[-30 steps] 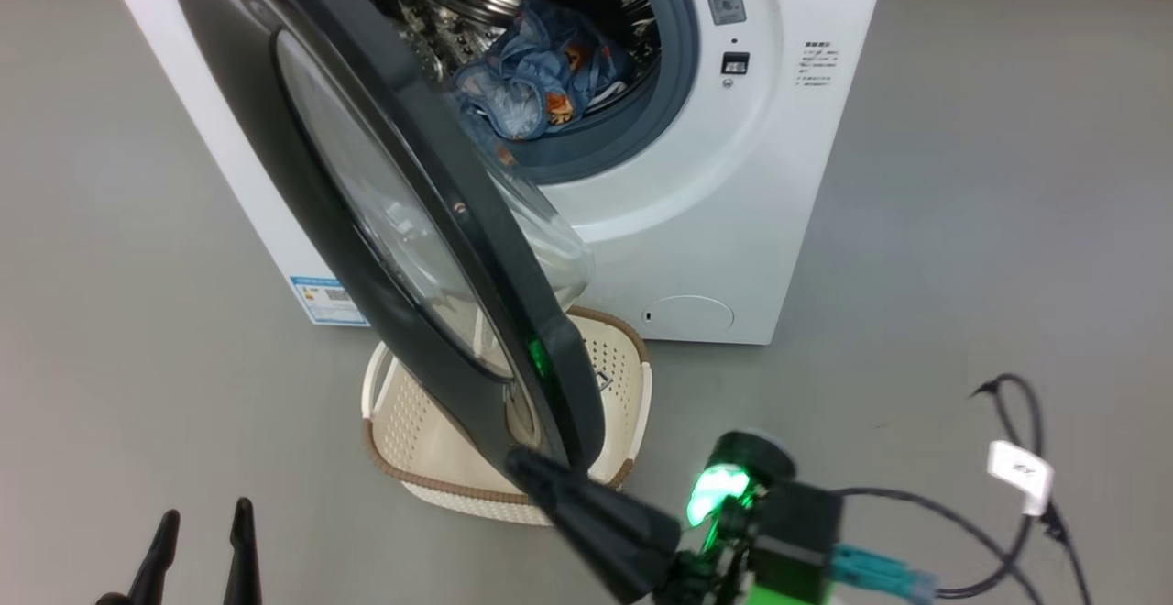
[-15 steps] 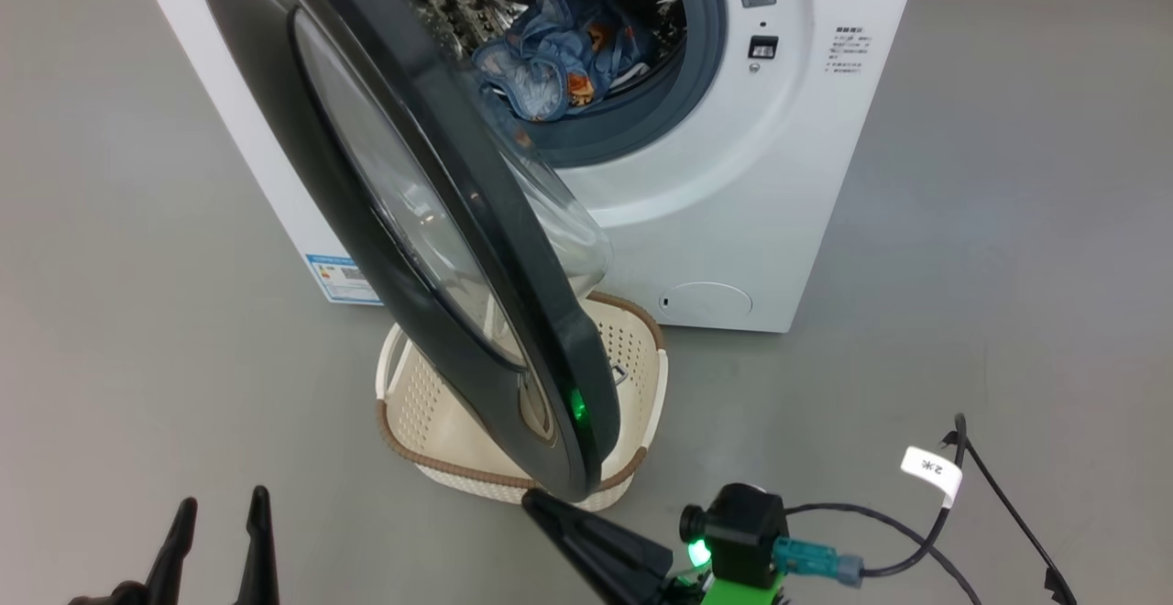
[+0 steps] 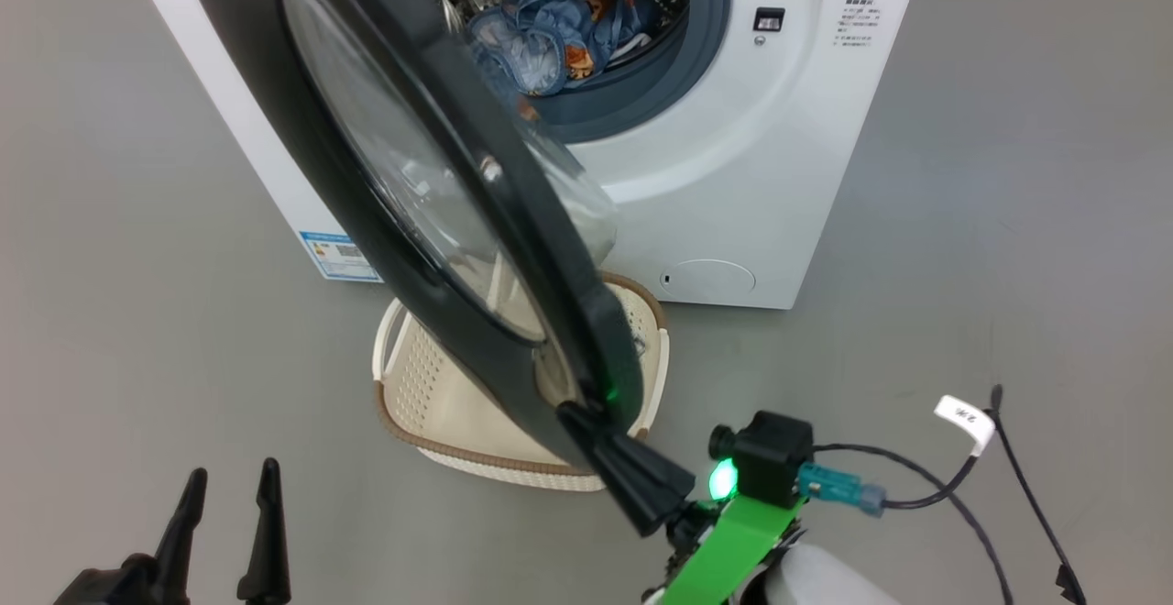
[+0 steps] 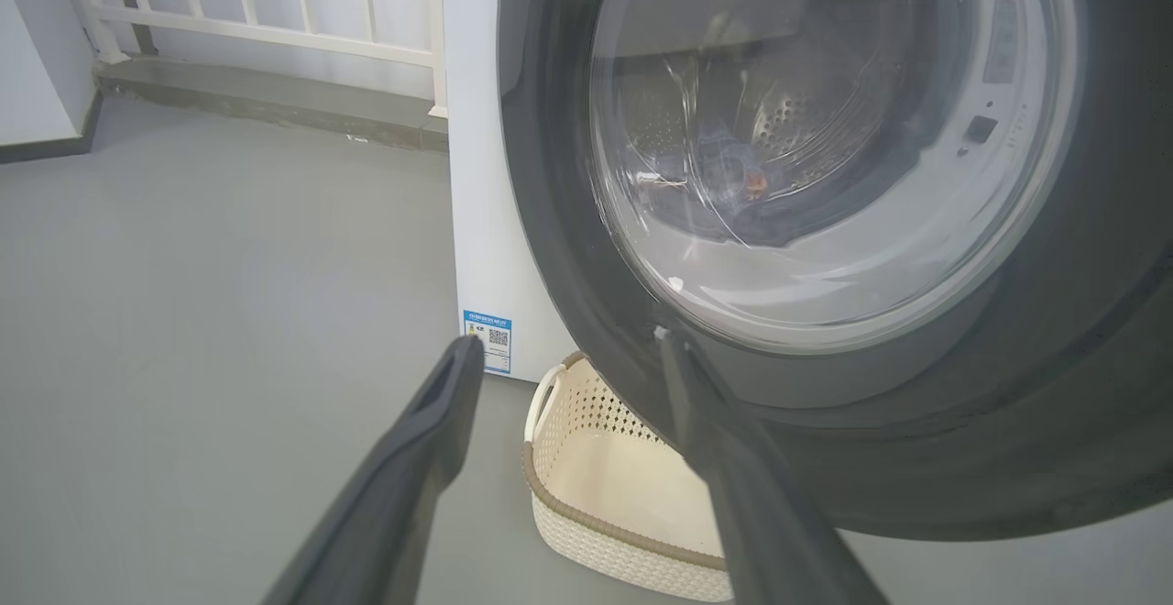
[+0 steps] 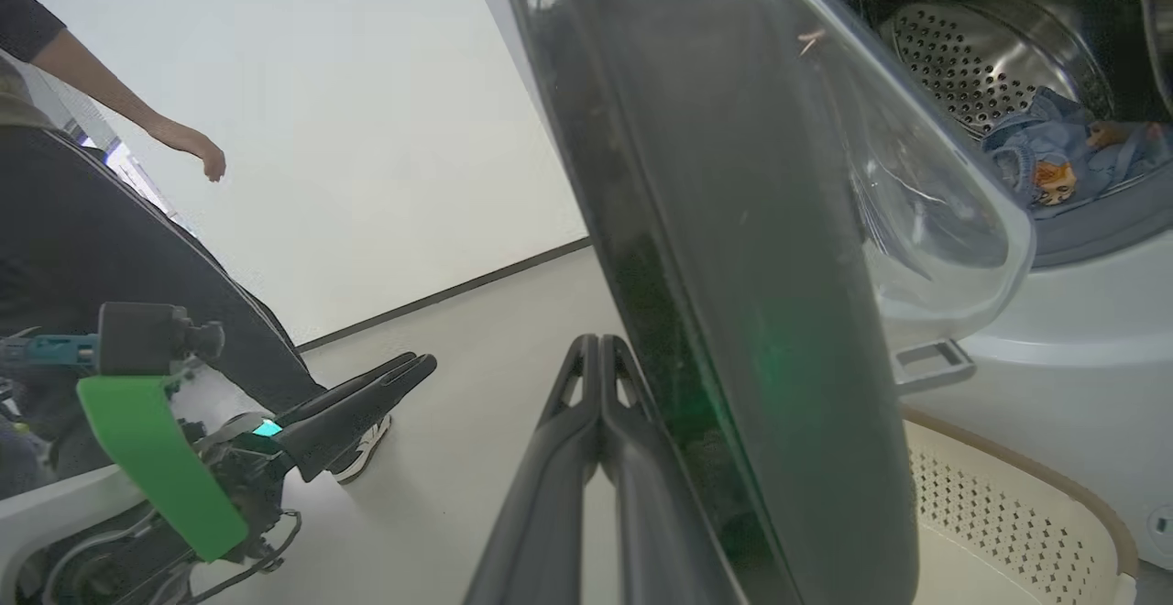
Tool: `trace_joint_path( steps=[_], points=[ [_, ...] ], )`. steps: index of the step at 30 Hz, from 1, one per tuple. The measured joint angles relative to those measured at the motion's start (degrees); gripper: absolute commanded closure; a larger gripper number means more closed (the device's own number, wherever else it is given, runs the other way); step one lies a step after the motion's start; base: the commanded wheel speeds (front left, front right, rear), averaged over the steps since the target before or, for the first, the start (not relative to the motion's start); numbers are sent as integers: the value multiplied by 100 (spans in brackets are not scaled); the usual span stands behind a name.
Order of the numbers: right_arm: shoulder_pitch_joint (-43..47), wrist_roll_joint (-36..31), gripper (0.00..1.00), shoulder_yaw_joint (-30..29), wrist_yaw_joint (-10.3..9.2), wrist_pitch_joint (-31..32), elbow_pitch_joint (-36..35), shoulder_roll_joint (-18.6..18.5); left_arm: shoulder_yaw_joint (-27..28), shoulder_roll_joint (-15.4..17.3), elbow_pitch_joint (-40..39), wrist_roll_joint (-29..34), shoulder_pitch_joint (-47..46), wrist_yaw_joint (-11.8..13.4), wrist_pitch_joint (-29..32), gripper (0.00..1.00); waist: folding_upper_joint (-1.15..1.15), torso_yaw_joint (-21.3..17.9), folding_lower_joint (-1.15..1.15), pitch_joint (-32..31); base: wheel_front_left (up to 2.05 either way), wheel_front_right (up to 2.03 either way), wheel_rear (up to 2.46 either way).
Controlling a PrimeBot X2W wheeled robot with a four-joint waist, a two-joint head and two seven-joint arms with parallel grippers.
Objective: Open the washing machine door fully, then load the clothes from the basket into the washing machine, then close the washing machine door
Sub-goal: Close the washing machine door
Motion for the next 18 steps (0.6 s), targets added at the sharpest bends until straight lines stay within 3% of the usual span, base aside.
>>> trace_joint_path(
  steps=[18],
  points=[
    [-637, -147, 100, -1831, 0, 5, 119, -74, -381, -1, -49, 0, -367, 0, -1, 0, 0, -138, 0, 386, 0, 0, 0]
  ],
)
